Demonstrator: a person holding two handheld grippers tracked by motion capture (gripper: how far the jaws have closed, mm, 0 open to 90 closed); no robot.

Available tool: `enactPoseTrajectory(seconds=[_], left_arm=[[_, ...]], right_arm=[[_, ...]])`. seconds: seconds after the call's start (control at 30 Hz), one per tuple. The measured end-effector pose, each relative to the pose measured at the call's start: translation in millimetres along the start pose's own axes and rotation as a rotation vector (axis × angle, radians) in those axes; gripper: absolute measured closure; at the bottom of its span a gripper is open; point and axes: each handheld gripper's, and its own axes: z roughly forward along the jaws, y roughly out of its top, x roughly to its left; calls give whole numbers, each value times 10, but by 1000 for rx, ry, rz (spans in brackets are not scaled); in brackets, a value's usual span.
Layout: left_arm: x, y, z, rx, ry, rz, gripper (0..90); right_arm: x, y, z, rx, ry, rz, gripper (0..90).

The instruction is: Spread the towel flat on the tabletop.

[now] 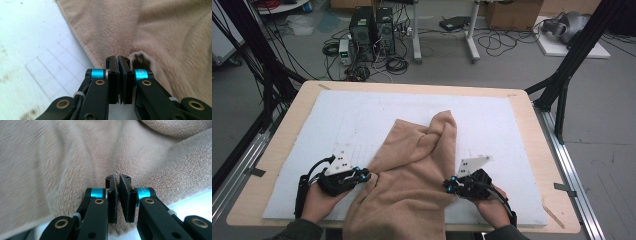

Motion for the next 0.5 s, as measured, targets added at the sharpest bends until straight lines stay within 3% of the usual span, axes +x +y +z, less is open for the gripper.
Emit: enactPoseTrajectory(seconds=[0.2,0.23,0.3,0.4,0.43,0.5], left_arm=[[-240,-127,-180,-4,-31,18,868],[-274,-126,-206,-4,-41,26,866],[-288,-98,-229,-12,-50,35,855],[-197,11,-226,-32,-51,35,756],[-83,103,-174,-56,-58,23,733],[-28,150,-130,-64,-57,28,718]], right_arm=[[191,-113,-63,17,20,-18,848],[221,-122,-63,25,40,-23,827],[210,-99,-88,9,37,-29,771],[157,-39,-151,-35,23,-25,724],[48,45,-204,-59,-12,-10,696],[5,70,-208,-59,-22,-11,691]])
